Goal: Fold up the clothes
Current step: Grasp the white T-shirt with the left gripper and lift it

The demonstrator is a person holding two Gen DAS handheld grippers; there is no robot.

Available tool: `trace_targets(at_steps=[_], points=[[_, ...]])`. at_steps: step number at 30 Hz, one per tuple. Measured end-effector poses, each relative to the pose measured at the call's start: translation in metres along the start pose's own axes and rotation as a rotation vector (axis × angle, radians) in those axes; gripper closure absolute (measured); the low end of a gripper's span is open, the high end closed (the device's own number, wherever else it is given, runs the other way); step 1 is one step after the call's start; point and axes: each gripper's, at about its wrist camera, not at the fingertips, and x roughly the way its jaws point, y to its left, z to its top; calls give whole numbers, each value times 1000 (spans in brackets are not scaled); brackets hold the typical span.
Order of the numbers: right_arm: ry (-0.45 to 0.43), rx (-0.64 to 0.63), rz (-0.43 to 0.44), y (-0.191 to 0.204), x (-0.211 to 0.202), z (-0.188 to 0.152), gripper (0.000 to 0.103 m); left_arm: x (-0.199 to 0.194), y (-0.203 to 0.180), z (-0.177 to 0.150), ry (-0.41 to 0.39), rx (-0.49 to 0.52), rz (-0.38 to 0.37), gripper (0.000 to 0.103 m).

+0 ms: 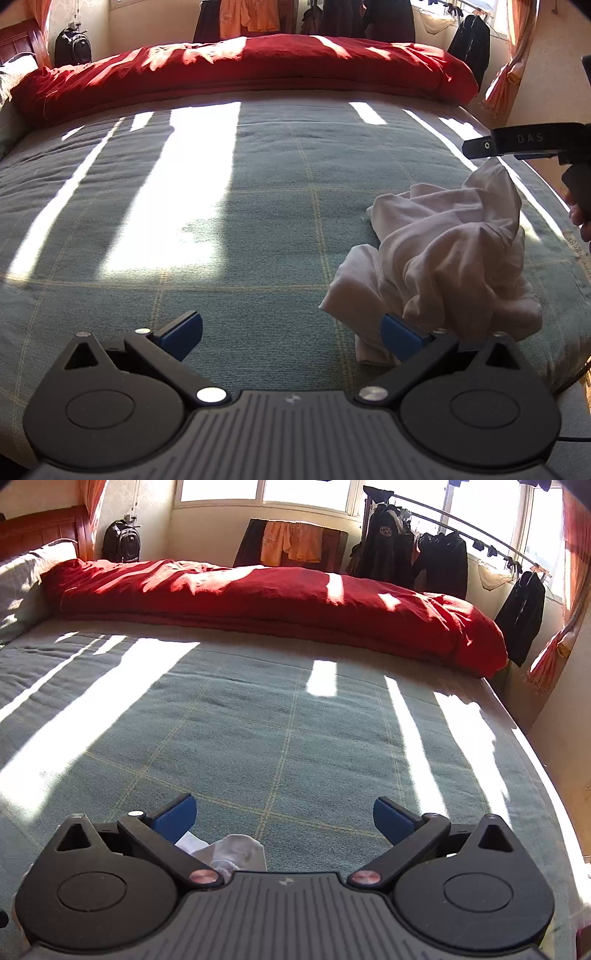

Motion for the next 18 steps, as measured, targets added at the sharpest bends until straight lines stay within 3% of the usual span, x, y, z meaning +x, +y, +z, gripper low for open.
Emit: trace_targets(at_steps=[3,7,13,16,18], points=[[71,31,79,-1,-7,-14,0,-5,-2,0,-13,1,-13,1],[137,21,86,2,-24,-41,0,-14,-7,-4,-19,17,-24,1],[78,-48,-9,0,-67,-44,0,-33,-21,-7,-92,74,-48,1],[-5,-42,45,-6,-92,-30,0,-47,-34,-7,-177,156,-54,1],[17,-14,87,-10,-96,-26,0,-51,-42,-2,-193,203,-68,1]])
